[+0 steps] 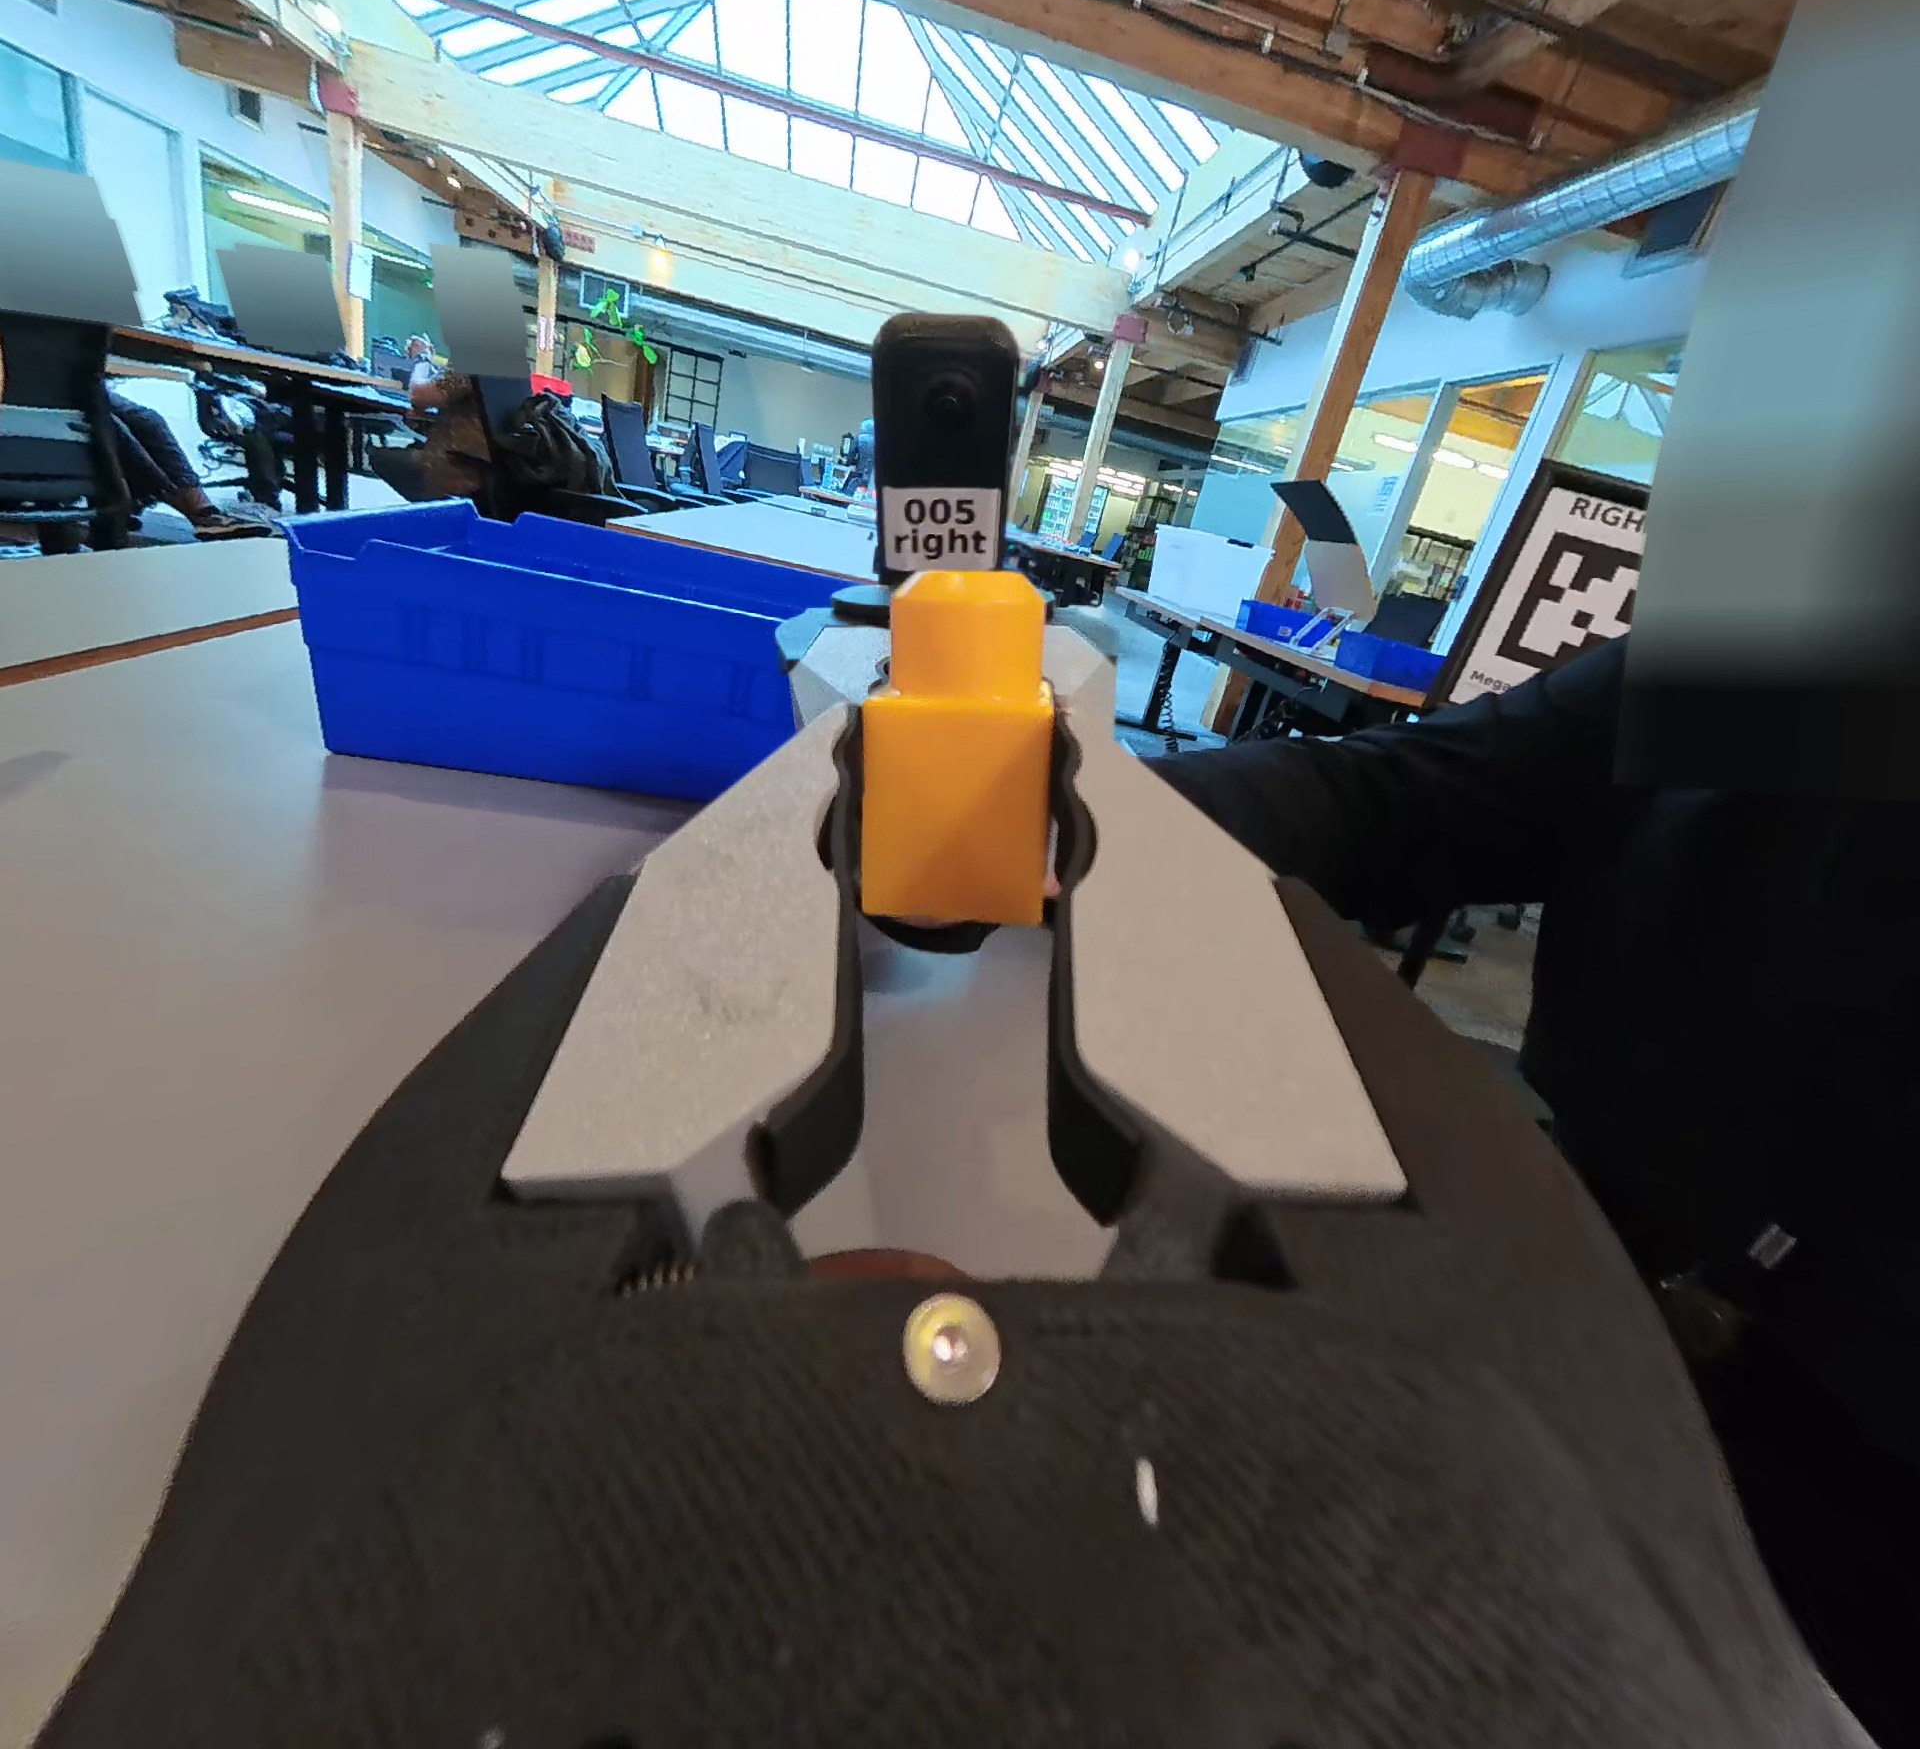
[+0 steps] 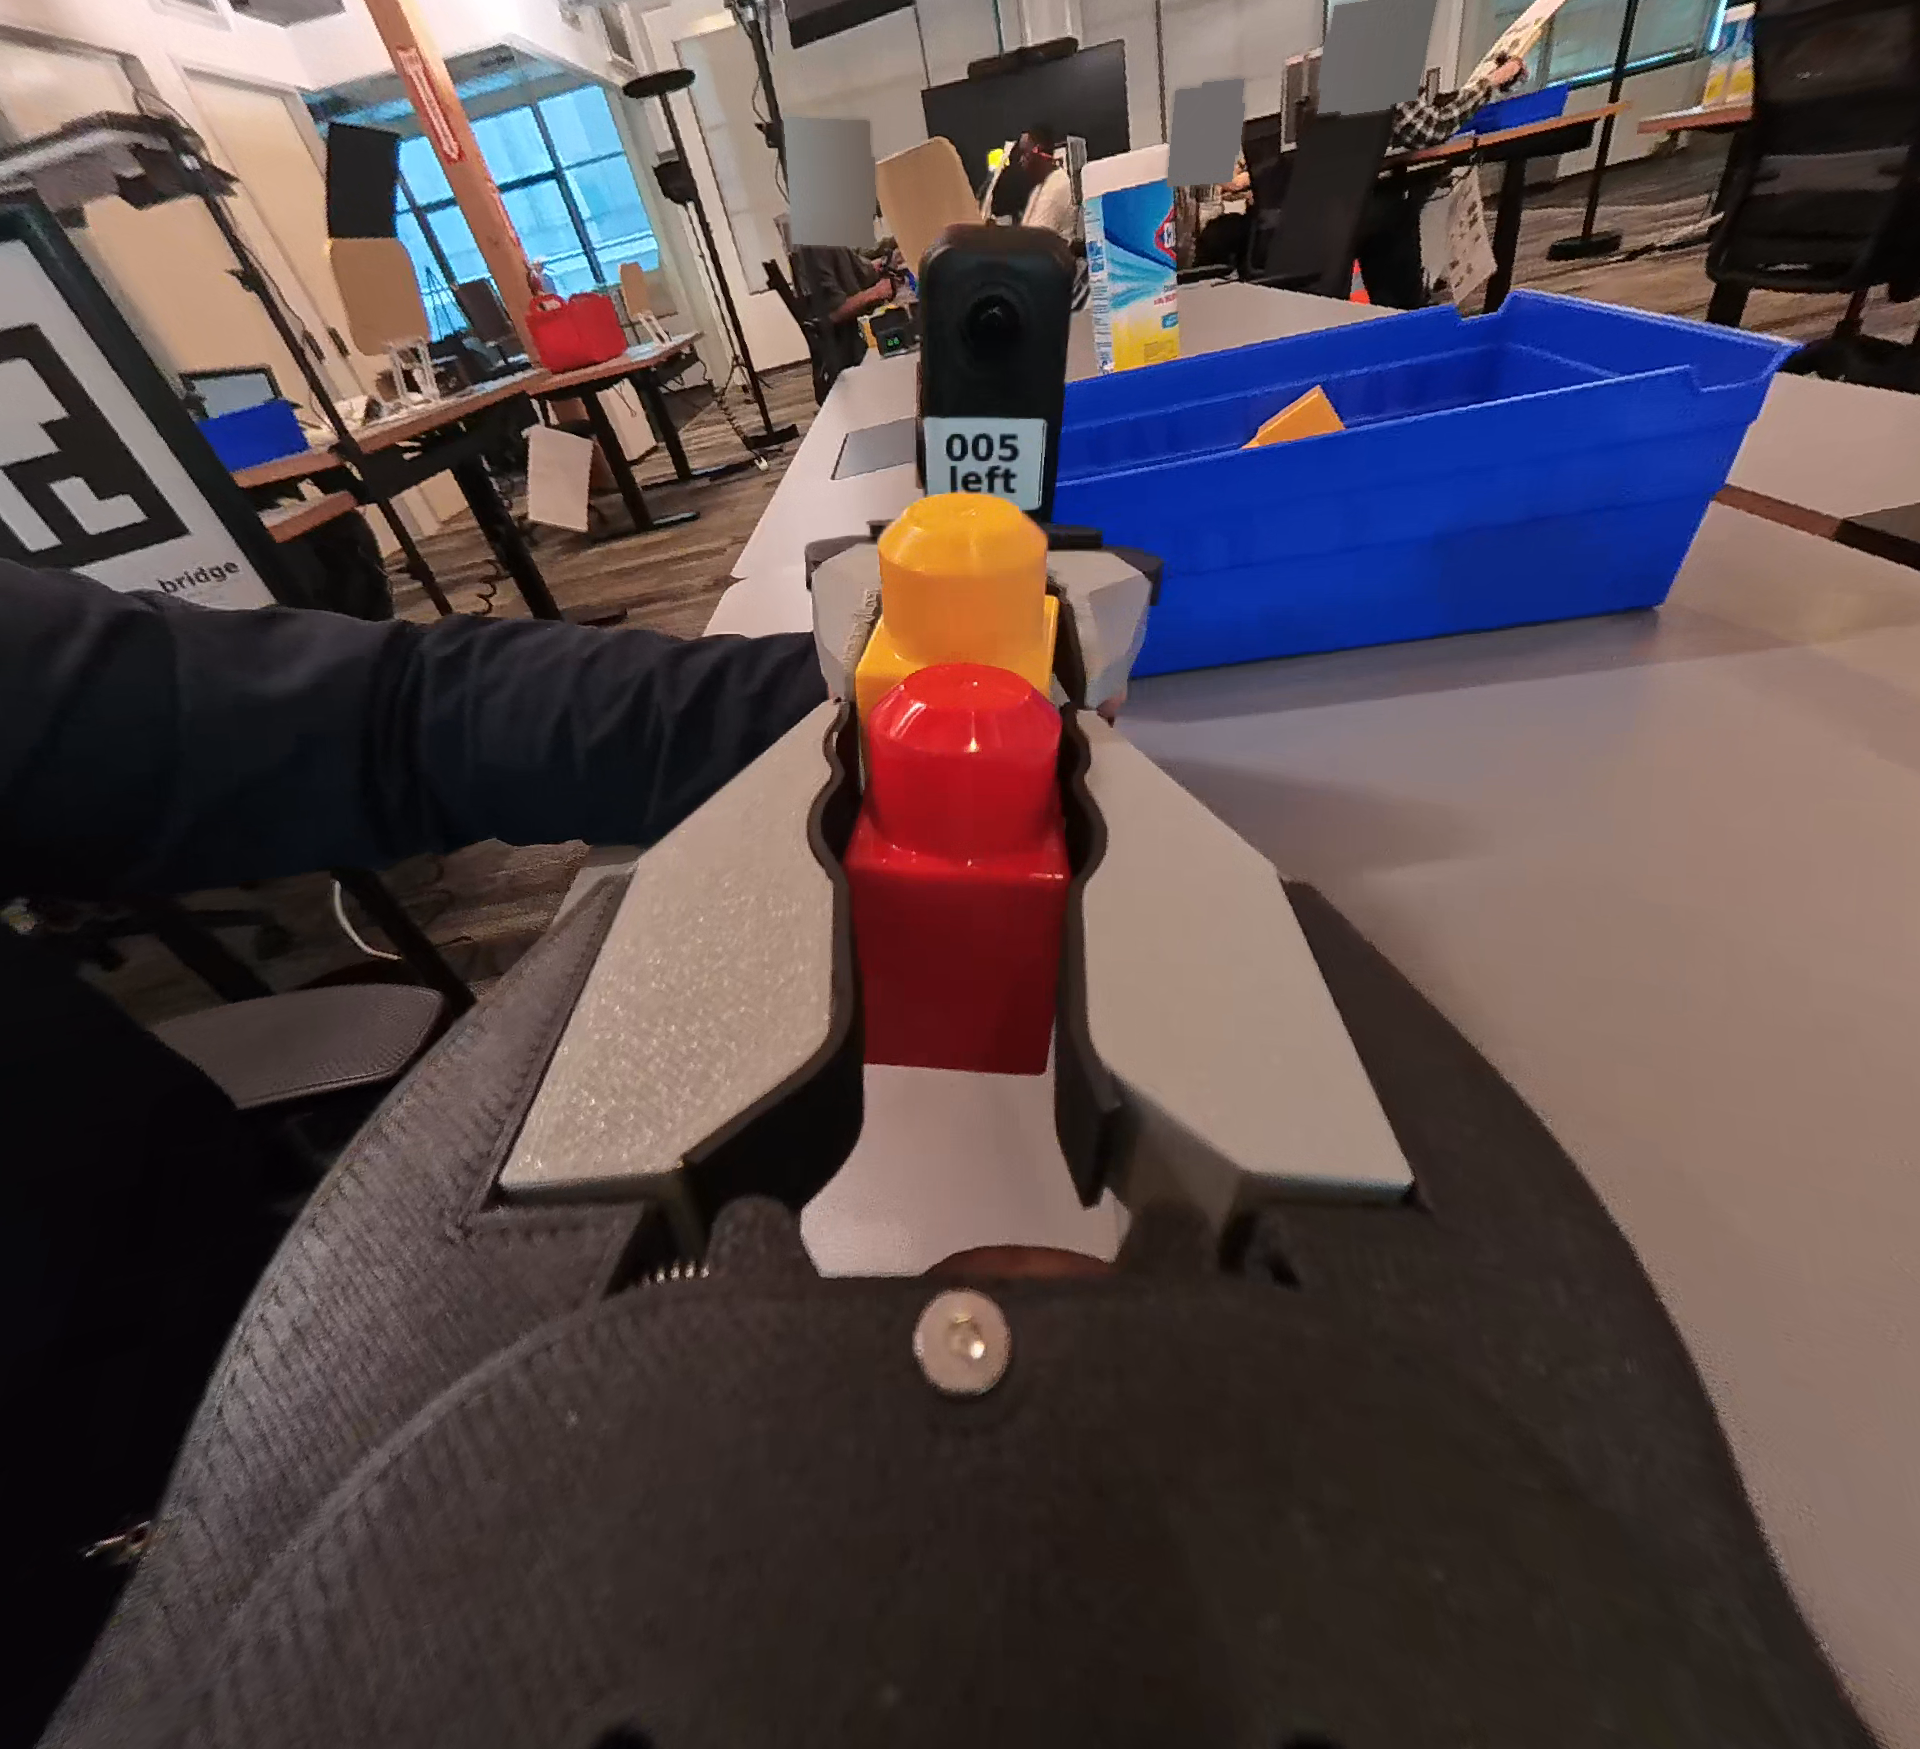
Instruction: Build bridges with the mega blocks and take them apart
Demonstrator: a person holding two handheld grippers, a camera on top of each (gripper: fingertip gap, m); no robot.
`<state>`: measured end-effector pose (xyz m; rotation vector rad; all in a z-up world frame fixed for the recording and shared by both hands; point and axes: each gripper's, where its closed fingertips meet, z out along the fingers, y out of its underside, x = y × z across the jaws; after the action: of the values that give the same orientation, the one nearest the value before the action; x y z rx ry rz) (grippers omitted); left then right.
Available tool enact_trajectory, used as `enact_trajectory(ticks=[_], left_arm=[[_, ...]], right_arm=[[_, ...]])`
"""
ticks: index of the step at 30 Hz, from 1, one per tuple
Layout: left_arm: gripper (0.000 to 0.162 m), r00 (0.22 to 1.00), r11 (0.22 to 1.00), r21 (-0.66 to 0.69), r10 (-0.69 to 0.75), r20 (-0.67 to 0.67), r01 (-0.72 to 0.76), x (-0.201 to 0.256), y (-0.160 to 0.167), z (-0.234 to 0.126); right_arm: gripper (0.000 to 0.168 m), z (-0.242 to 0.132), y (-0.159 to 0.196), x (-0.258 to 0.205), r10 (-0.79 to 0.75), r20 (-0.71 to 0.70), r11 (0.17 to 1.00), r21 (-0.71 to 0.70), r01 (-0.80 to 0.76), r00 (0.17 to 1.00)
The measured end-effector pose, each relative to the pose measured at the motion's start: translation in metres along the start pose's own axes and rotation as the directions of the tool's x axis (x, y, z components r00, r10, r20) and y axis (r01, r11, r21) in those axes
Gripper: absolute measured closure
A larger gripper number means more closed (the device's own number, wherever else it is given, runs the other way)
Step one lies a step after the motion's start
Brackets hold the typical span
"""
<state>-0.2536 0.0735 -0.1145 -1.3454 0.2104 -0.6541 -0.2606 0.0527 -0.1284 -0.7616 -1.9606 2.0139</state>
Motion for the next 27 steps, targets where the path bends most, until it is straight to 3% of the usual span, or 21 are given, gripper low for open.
enact_trajectory(ticks=[8, 15, 23, 27], left_arm=[[0.129, 0.997, 0.999, -0.031, -0.011, 0.072, 0.013, -0.013, 0.004, -0.003], [0.129, 0.991, 0.994, -0.082, 0.082, 0.107, -0.074, -0.016, 0.005, -0.013], [0.128, 0.993, 0.995, -0.006, -0.099, 0.065, 0.1, -0.009, 0.008, 0.011], [0.128, 0.991, 0.995, 0.043, -0.094, 0.092, 0.09, -0.009, 0.002, 0.017]], right_arm=[[0.132, -0.003, 0.005, 0.014, 0.033, -0.044, 0.999, -0.012, -0.033, 0.998], [0.132, -0.006, 0.004, 0.018, 0.044, -0.044, 0.999, -0.002, -0.045, 0.998], [0.132, -0.012, -0.023, 0.014, 0.078, -0.01, 0.984, 0.163, -0.076, 0.997], [0.132, -0.017, -0.03, 0.013, 0.127, 0.017, 0.97, 0.209, -0.128, 0.992]])
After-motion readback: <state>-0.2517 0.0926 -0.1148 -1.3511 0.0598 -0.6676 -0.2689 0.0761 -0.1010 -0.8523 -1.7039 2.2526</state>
